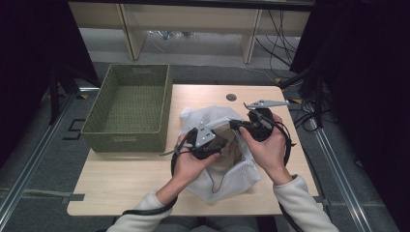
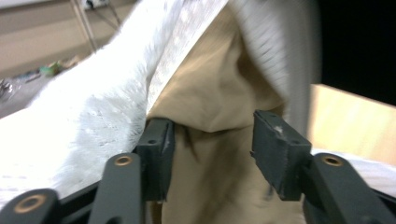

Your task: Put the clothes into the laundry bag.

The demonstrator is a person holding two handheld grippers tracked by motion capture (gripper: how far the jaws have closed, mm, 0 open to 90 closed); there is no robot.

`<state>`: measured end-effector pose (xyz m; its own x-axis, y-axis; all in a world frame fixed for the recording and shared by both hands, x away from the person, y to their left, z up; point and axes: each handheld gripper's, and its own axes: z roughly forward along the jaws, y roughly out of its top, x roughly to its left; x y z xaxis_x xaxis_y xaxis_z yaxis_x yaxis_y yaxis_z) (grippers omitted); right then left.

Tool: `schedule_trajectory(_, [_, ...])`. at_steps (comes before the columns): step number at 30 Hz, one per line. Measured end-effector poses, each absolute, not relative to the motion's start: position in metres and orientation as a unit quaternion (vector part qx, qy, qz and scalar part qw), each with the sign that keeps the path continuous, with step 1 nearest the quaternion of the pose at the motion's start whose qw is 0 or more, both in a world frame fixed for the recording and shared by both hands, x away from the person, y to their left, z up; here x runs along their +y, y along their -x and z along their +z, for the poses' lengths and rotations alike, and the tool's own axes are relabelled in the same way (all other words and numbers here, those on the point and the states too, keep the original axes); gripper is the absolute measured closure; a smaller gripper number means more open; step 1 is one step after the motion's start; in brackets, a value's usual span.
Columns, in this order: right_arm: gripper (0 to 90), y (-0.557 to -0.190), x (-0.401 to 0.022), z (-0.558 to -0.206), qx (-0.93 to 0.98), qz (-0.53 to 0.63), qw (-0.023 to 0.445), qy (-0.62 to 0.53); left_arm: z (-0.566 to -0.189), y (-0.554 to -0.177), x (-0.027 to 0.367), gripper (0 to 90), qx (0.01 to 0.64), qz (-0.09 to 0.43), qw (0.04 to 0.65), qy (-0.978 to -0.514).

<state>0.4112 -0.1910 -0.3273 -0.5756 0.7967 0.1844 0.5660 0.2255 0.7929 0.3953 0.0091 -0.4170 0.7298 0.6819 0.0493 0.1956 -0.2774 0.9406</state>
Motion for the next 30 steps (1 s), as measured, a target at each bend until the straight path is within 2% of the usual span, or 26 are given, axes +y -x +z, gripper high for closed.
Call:
schedule_trajectory(1, [89.7,-0.411,-0.191,-0.327,0.772,0.44,0.132,-0.439,-0.417,-0.395,0.009,45.1,0.287,0.23,0.528,-0.765])
schedule_trajectory(2, [89.7,-0.411,-0.191,-0.328,0.771,0.444,0.129,-0.437,-0.41,-0.388,0.019,43.1,0.294,0.199,0.543,-0.761])
schedule_trajectory(8, [89.7,-0.409,-0.189,-0.327,0.774,0.436,0.13,-0.441,-0.411,-0.377,0.034,35.4,0.283,0.217,0.515,-0.779])
schedule_trajectory(11, [89.7,-0.41,-0.189,-0.328,0.778,0.438,0.134,-0.431,-0.422,-0.375,0.029,36.0,0.28,0.215,0.503,-0.789])
schedule_trajectory(15, [89.7,-0.409,-0.187,-0.329,0.773,0.439,0.128,-0.44,-0.428,-0.374,0.017,42.3,0.259,0.221,0.496,-0.799])
schedule_trajectory(19, [89.7,-0.408,-0.187,-0.328,0.775,0.435,0.126,-0.44,-0.433,-0.38,0.006,44.7,0.247,0.232,0.482,-0.808])
schedule_trajectory(22, [89.7,-0.408,-0.186,-0.329,0.777,0.439,0.126,-0.433,-0.448,-0.395,-0.005,55.3,0.243,0.231,0.45,-0.828])
schedule_trajectory(30, [89.7,-0.409,-0.187,-0.328,0.779,0.436,0.125,-0.433,-0.47,-0.419,-0.017,72.5,0.269,0.236,0.425,-0.831])
